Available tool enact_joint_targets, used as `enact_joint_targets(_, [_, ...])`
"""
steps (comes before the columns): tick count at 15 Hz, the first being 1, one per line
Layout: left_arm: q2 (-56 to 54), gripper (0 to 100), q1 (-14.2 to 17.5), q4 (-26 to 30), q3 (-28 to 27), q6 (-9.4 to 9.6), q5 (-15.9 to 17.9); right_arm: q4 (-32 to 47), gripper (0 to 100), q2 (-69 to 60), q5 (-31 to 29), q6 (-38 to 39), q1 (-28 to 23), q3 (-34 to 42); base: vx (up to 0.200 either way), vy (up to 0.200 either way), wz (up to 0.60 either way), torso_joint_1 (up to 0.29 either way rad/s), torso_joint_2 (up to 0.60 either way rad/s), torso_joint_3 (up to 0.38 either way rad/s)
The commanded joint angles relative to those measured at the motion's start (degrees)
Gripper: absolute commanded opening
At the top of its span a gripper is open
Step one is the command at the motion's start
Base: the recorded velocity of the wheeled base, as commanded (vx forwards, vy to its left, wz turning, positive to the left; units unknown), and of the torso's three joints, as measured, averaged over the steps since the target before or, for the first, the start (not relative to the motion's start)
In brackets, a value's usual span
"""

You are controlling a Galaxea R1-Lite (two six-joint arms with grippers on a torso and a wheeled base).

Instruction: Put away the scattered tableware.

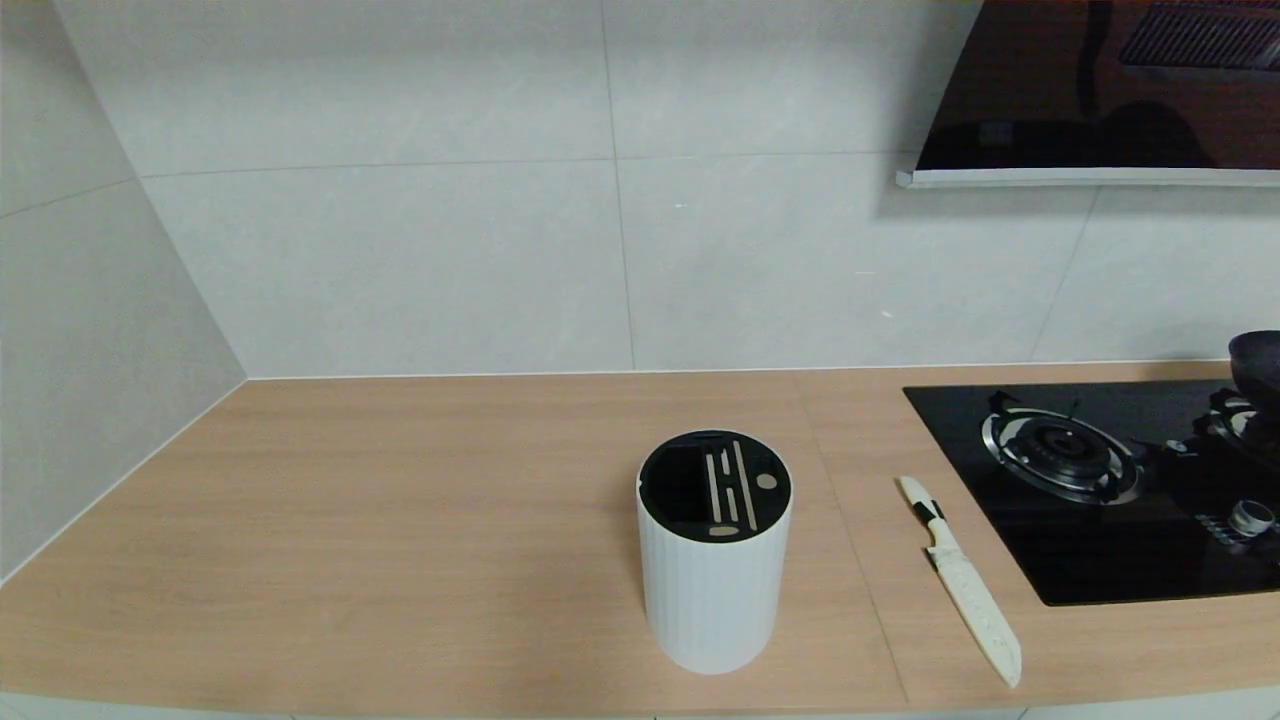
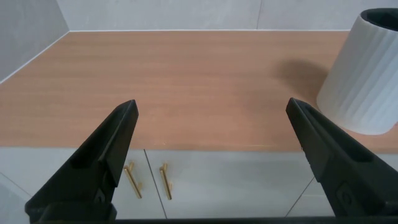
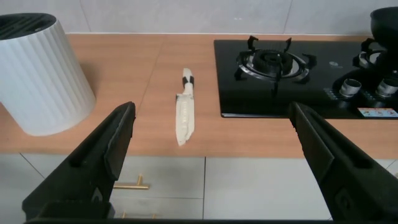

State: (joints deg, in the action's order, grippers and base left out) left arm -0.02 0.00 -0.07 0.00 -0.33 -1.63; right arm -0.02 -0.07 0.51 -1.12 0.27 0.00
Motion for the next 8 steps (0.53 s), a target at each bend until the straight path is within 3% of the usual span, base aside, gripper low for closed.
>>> enact_joint_targets(1, [0.0,100,0.0,0.0,0.0,-0.02,0.0,-0.1,100,0.1,0.1,-0.1,0.0,0.0,0.0,0.0,0.0,0.0,0.0,0.0])
enact_joint_targets(8, [0.0,100,0.0,0.0,0.0,0.07,0.0,-0.1,100,0.1,0.7,-1.4,0.0,0.0,0.0,0.0,0.0,0.0,0.0,0.0])
